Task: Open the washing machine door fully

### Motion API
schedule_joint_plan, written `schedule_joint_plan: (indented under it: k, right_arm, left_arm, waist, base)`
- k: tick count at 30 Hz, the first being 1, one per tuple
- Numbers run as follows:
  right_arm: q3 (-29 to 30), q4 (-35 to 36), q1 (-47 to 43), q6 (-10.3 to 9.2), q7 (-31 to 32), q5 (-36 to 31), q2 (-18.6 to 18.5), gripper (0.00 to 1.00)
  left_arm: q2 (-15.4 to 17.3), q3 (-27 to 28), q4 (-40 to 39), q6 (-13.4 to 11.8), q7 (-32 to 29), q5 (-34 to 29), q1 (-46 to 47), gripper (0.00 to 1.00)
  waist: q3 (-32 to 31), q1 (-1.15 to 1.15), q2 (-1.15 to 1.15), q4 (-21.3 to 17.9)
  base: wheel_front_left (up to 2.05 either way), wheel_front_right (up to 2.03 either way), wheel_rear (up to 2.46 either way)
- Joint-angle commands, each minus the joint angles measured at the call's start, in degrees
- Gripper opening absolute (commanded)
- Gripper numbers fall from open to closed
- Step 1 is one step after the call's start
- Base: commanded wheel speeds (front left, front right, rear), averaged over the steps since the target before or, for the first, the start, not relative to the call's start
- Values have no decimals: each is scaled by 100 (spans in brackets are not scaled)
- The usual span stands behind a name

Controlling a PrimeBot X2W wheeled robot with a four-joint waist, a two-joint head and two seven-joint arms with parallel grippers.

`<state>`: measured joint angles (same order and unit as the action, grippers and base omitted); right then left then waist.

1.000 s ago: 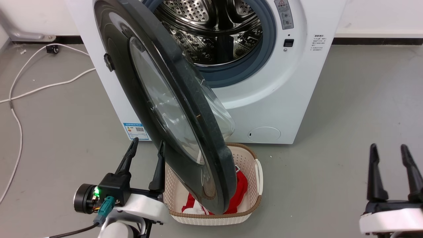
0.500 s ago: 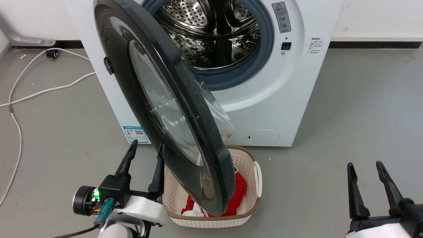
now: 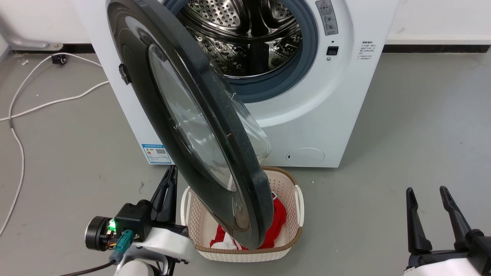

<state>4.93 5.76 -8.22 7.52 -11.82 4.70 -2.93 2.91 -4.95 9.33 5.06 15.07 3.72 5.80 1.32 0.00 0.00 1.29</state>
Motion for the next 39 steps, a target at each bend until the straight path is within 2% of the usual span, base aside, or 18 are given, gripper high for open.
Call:
schedule_joint_plan:
  k: [1,12,16,26,33,39]
  right_arm:
    - [3,12,44,-6,-29,23,10,100]
    - [43,18,90,-6,-17,38,10,100]
    - [60,9,108,-6,-10,49,10,100]
    - [28,-27,112,-6,-1,-1,10,100]
    - [31,-17,126,-6,32,-25,10,100]
    - [34,-42,112,-6,49,9,10,100]
  left_arm:
    - [-4,12,3,22,14,7,-22,0]
    - [-4,19,-259,-39,14,99,174,0]
    - [-3,49,-829,-104,14,64,303,0]
    - [-5,18,-2844,-243,14,-37,669,0]
    - [-3,-493,-3847,-145,12,-124,954,0]
    - [-2,-1448,-3925,77,-151,-92,946,0]
  waist:
    - [4,0,0,3]
    - [61,0,0,12]
    - [86,0,0,20]
    - [122,0,0,19]
    - [155,0,0,-16]
    - [146,0,0,-45]
  base:
    - [0,0,0]
    - [0,0,0]
    - [0,0,0]
    - [0,0,0]
    - [0,0,0]
    - [0,0,0]
